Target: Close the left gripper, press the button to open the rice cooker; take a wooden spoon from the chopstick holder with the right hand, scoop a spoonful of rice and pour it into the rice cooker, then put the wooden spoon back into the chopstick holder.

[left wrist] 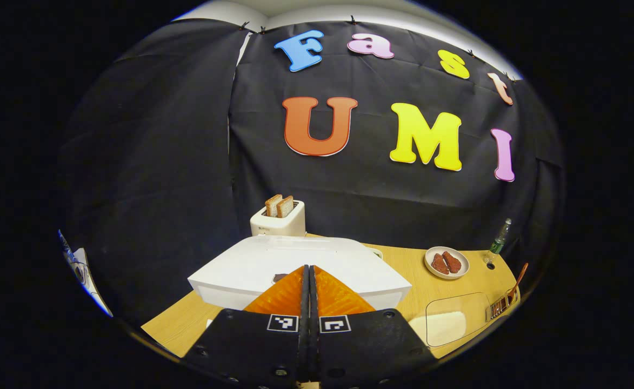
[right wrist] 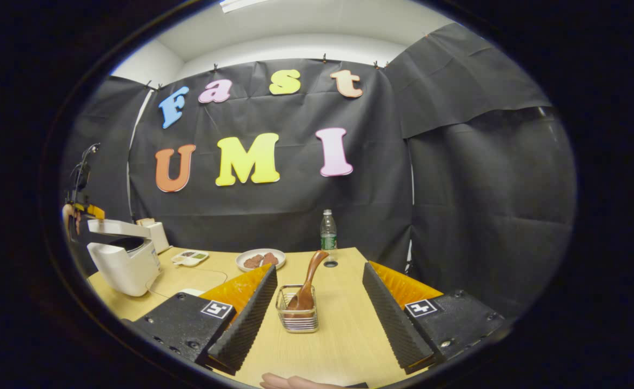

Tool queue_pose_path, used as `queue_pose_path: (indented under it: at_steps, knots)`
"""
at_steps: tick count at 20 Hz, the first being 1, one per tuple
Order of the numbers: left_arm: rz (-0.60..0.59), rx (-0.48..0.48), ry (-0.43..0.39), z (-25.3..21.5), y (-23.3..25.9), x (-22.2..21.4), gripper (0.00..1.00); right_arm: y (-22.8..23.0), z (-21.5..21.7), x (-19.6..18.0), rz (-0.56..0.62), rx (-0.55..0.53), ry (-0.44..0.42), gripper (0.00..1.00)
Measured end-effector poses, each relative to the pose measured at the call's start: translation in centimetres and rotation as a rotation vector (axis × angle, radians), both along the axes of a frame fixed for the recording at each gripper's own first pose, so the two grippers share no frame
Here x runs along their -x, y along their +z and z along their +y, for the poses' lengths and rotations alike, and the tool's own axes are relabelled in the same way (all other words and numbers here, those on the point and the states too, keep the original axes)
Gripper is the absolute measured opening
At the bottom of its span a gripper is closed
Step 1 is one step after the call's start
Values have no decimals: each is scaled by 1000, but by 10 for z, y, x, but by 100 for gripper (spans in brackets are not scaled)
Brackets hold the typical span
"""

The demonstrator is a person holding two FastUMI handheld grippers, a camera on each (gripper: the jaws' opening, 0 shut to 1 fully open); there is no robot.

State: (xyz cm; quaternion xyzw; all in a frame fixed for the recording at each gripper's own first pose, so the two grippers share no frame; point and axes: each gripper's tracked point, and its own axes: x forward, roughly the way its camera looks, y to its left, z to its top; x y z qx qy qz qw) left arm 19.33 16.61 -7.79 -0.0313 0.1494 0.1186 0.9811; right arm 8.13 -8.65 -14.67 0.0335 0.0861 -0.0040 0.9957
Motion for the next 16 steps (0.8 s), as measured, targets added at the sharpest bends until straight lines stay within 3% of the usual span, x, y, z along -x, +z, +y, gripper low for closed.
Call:
queue_pose_path:
  at_steps: [2,3,5,6,7,16]
  knots:
    - [-35,-14,16,1,16,13,3,-10,0,-11,21,-13,16,100]
    - [-57,-15,5,-5,23,20,11,-14,1,-16,29,-28,23,100]
    - [-107,-19,-14,-21,34,39,74,-23,4,-26,45,-52,33,99]
    - [-121,-27,-19,-26,34,47,75,-27,6,-30,53,-63,37,100]
    - [-125,-38,-17,-30,33,56,97,-33,8,-34,63,-74,42,100]
    - [-218,-31,-126,-80,10,120,96,-58,25,-85,114,-98,100,100]
